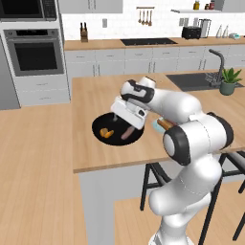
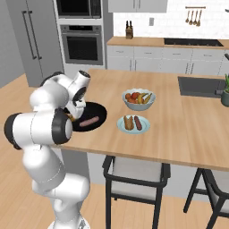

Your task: Place one bun and one sausage from the bowl on each plate.

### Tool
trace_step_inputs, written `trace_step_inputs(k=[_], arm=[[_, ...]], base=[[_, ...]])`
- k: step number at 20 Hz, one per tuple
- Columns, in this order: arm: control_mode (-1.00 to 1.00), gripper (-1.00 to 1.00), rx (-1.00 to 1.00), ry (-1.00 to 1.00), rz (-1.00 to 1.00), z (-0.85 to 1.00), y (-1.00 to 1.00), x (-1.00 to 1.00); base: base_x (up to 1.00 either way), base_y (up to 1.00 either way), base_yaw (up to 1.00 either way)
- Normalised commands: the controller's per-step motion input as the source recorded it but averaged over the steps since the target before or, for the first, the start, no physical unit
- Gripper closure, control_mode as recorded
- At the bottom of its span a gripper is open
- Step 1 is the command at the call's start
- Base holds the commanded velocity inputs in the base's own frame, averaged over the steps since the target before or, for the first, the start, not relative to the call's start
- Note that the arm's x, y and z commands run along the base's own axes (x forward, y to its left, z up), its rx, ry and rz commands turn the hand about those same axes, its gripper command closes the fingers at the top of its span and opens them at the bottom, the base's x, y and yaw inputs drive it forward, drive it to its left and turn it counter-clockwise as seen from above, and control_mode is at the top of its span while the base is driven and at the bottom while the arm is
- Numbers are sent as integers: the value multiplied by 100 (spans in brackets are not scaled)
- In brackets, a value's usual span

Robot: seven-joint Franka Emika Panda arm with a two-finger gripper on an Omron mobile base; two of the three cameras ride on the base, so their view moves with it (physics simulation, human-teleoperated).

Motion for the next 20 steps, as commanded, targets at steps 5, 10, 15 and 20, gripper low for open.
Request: trace_step_inputs(k=[5, 10, 15, 20], arm=[[-100, -100, 0, 15, -29, -46, 2, 27], [-100, -100, 0, 3, -28, -65, 4, 19], [-100, -100, 0, 2, -10, -24, 25, 53], [-100, -100, 0, 5, 0, -3, 4, 43]], base=[[0, 0, 0], [0, 0, 0], [0, 0, 0], [0, 0, 0]])
